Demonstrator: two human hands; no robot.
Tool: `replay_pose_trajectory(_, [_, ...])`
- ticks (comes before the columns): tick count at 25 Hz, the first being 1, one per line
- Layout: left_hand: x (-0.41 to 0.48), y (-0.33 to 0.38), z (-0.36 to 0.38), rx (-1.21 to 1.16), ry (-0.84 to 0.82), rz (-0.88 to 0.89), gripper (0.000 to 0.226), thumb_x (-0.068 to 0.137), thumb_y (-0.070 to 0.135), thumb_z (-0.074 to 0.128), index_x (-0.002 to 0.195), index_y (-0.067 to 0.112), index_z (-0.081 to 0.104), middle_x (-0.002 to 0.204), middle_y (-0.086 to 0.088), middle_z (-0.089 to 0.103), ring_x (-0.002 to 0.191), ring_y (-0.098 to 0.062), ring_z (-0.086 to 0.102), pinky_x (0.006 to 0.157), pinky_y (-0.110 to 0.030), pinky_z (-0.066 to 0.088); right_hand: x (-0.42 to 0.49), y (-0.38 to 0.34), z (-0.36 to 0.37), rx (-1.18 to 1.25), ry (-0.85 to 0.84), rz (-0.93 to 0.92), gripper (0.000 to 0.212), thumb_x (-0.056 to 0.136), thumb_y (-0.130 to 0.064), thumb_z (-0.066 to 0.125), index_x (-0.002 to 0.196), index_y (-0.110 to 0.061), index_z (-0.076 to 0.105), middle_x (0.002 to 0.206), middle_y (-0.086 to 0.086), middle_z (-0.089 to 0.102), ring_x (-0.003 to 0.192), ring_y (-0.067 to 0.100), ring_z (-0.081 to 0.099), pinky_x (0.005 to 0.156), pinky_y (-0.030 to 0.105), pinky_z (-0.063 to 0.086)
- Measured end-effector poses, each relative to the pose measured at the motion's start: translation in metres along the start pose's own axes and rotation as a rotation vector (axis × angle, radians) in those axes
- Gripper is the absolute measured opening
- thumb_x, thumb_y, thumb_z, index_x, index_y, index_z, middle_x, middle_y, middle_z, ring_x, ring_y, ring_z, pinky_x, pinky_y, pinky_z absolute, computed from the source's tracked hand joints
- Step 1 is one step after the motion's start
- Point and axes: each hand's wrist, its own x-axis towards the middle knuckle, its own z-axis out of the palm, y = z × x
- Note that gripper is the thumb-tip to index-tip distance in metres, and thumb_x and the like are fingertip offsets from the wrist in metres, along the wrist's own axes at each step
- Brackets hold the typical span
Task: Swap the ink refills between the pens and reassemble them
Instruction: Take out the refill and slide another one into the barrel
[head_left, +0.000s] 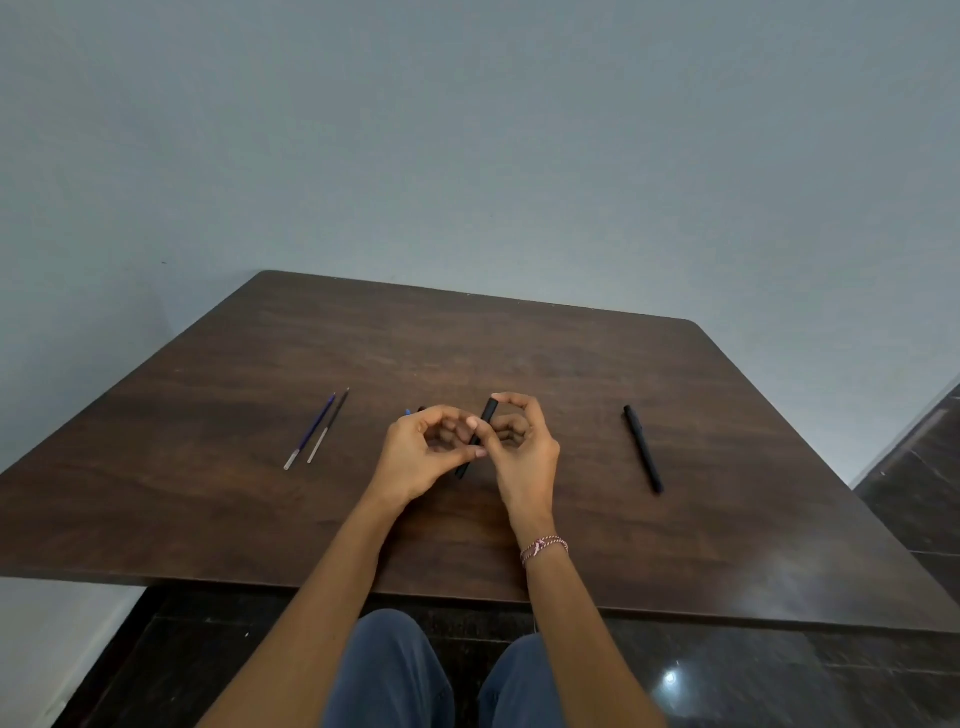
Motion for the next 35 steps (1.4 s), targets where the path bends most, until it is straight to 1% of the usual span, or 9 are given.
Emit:
replay_pose_trajectory(3, [0.001, 0.002, -0.001, -0.008, 0.010, -0.010, 0.031, 0.067, 0.006, 0.081, 0.096, 0.013, 0.070, 0.082, -0.002, 0.069, 0.074, -0.008, 0.065, 0.071, -0.017, 0.052, -0.001, -0.003, 0.002, 0.048, 0.014, 0.019, 0.019, 0.087, -0.019, 0.066, 0.105, -0.025, 0.066, 0.086, 0.000, 0.071, 0.078, 0.004, 0.067, 0.069, 0.016, 0.052])
replay_pose_trajectory(6, [0.000, 0.003, -0.001, -0.046, 0.047, -0.066, 0.030, 0.069, 0.006, 0.080, 0.094, 0.019, 0.069, 0.081, 0.001, 0.068, 0.071, -0.002, 0.062, 0.070, -0.014, 0.051, 0.001, -0.006, -0.006, 0.191, 0.207, 0.081, 0.017, 0.093, -0.019, 0.056, 0.107, -0.018, 0.067, 0.085, -0.001, 0.069, 0.077, 0.007, 0.066, 0.065, 0.019, 0.054])
replay_pose_trajectory(9, [0.001, 0.005, -0.001, -0.067, 0.064, -0.091, 0.028, 0.070, 0.007, 0.080, 0.094, 0.016, 0.069, 0.080, 0.001, 0.067, 0.068, 0.003, 0.060, 0.070, -0.011, 0.051, 0.022, -0.004, -0.030, 0.057, 0.337, 0.165, 0.017, 0.093, -0.013, 0.056, 0.105, -0.016, 0.068, 0.081, -0.003, 0.068, 0.071, 0.003, 0.063, 0.067, 0.017, 0.054])
replay_pose_trajectory(14, [0.002, 0.004, 0.000, -0.075, 0.065, -0.124, 0.031, 0.072, 0.004, 0.077, 0.102, 0.005, 0.069, 0.082, 0.000, 0.068, 0.071, -0.001, 0.062, 0.072, -0.010, 0.051, 0.036, 0.009, -0.053, -0.488, 0.059, 0.280, 0.021, 0.087, -0.014, 0.066, 0.105, -0.007, 0.071, 0.093, 0.003, 0.073, 0.085, 0.013, 0.067, 0.084, 0.021, 0.051])
replay_pose_trajectory(17, [0.001, 0.003, 0.000, -0.082, 0.074, -0.142, 0.031, 0.073, 0.003, 0.077, 0.103, 0.006, 0.069, 0.083, 0.001, 0.069, 0.073, -0.002, 0.065, 0.073, -0.010, 0.051, 0.031, 0.006, -0.044, -0.715, -0.058, 0.304, 0.029, 0.084, -0.025, 0.070, 0.107, -0.007, 0.070, 0.099, 0.006, 0.072, 0.091, 0.015, 0.066, 0.076, 0.017, 0.043])
replay_pose_trajectory(21, [0.003, -0.001, 0.000, -0.093, 0.068, -0.137, 0.030, 0.076, 0.002, 0.074, 0.105, 0.001, 0.068, 0.084, -0.008, 0.073, 0.077, -0.014, 0.070, 0.076, -0.018, 0.053, 0.033, 0.002, -0.030, -0.968, -0.122, 0.285, 0.032, 0.080, -0.034, 0.072, 0.094, -0.005, 0.069, 0.094, 0.010, 0.067, 0.081, 0.021, 0.064, 0.070, 0.027, 0.051])
replay_pose_trajectory(26, [0.003, -0.004, 0.000, -0.078, 0.069, -0.122, 0.029, 0.076, 0.003, 0.074, 0.105, 0.002, 0.069, 0.087, -0.012, 0.073, 0.080, -0.017, 0.071, 0.079, -0.021, 0.055, 0.030, -0.006, -0.026, -1.082, -0.145, 0.218, 0.022, 0.090, -0.021, 0.062, 0.097, 0.000, 0.065, 0.104, 0.014, 0.063, 0.093, 0.029, 0.063, 0.069, 0.029, 0.043])
replay_pose_trajectory(30, [0.001, 0.002, 0.000, -0.077, 0.076, -0.119, 0.028, 0.076, 0.002, 0.074, 0.103, 0.003, 0.070, 0.085, -0.005, 0.072, 0.077, -0.010, 0.067, 0.074, -0.013, 0.053, 0.033, -0.013, -0.025, -1.093, -0.126, 0.254, 0.014, 0.089, -0.010, 0.059, 0.093, 0.002, 0.064, 0.103, 0.017, 0.065, 0.095, 0.032, 0.064, 0.065, 0.029, 0.041])
replay_pose_trajectory(35, [0.001, 0.002, -0.001, -0.034, 0.071, -0.091, 0.027, 0.076, 0.004, 0.074, 0.102, 0.005, 0.070, 0.080, 0.004, 0.069, 0.069, 0.003, 0.063, 0.072, -0.013, 0.052, 0.043, -0.012, -0.031, -0.890, -0.097, 0.422, 0.019, 0.079, -0.019, 0.070, 0.082, 0.000, 0.067, 0.085, 0.010, 0.065, 0.085, 0.027, 0.065, 0.062, 0.027, 0.044])
